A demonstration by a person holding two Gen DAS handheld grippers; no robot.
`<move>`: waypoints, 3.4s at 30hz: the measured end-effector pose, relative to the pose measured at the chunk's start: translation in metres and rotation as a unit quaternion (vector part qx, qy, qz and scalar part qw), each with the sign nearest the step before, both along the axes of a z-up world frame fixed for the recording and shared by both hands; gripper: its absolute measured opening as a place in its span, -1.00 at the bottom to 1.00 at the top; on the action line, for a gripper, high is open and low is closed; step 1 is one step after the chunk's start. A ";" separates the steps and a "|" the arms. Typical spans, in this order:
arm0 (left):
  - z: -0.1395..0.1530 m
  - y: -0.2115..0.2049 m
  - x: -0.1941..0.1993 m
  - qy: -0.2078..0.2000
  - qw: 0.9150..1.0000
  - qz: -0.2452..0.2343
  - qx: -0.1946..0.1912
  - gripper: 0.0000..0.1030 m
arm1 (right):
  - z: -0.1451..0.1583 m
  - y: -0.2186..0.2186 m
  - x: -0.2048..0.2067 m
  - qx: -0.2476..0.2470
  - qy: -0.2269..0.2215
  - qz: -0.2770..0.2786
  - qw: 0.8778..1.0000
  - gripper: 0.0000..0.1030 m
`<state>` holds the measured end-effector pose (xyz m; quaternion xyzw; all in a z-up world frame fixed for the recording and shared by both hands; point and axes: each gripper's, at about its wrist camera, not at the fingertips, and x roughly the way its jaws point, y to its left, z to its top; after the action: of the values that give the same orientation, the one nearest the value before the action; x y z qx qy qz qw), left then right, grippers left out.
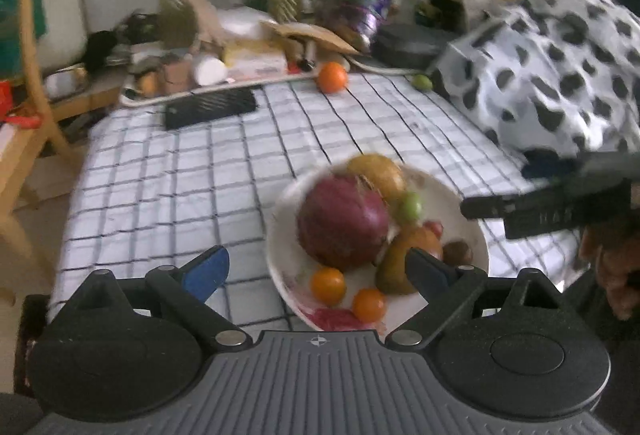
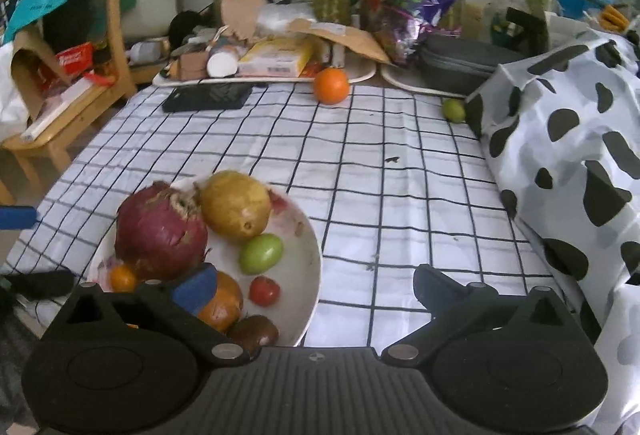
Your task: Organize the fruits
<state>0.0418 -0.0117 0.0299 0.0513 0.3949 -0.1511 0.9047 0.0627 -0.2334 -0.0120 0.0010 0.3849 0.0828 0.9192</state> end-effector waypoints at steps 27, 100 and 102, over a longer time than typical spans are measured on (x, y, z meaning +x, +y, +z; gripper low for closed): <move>0.011 -0.008 0.061 -0.030 0.998 -0.032 -0.035 0.85 | -0.007 -0.023 0.028 0.001 0.008 -0.082 0.997 1.00; -0.022 -0.015 -0.010 0.033 0.996 0.010 0.081 0.89 | -0.013 0.034 -0.040 -0.061 0.055 -0.031 0.996 1.00; -0.022 -0.014 -0.010 0.032 0.996 0.012 0.080 0.89 | -0.013 0.034 -0.040 -0.061 0.054 -0.032 0.996 1.00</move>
<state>0.0323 -0.0260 0.0081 0.1141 0.4355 -0.1097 0.8862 0.0226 -0.1997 -0.0249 -0.0381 0.4384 0.0300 0.8975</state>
